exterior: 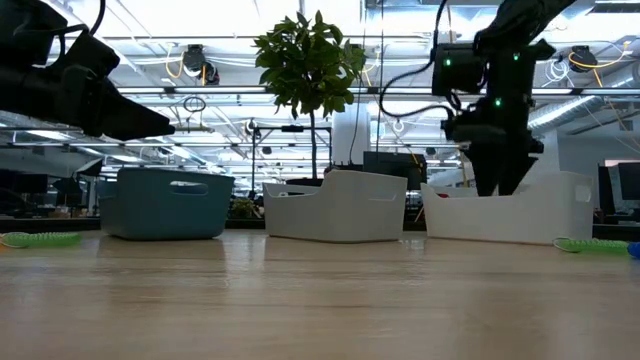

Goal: Sort spring keychains
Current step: Put the bottom right blue spring keychain into the gray bin

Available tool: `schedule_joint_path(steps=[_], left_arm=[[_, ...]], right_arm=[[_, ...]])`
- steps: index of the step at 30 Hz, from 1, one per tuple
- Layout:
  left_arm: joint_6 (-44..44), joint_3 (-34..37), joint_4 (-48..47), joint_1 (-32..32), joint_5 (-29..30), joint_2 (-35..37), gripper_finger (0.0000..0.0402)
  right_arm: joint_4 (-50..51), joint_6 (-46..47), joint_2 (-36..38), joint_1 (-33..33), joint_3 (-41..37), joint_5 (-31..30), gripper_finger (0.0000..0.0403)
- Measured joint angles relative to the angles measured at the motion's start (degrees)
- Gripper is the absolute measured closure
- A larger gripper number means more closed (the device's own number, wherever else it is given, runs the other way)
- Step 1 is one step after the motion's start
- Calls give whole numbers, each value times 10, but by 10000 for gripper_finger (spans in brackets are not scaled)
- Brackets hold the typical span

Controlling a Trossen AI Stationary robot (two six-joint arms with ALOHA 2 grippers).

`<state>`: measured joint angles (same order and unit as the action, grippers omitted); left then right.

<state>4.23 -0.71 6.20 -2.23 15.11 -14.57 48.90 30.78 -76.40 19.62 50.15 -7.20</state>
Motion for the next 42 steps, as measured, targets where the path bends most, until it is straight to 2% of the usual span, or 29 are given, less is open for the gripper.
schedule_joint_path(steps=[6, 14, 18, 28, 34, 42], left_arm=[[0, 0, 0, 0, 0, 0, 66], [0, 0, 0, 0, 0, 0, 66], [0, 0, 0, 0, 0, 0, 66], [0, 0, 0, 0, 0, 0, 66], [0, 0, 0, 0, 0, 0, 66], [0, 0, 0, 0, 0, 0, 66]], right_arm=[[54, -14, 21, -27, 47, 0, 96], [149, -62, 22, -87, 155, 0, 96], [188, -78, 22, -118, 194, 34, 96], [213, -90, 21, -203, 238, 58, 97], [236, -41, 21, -275, 238, 58, 97], [255, 117, 16, -365, 238, 58, 97]])
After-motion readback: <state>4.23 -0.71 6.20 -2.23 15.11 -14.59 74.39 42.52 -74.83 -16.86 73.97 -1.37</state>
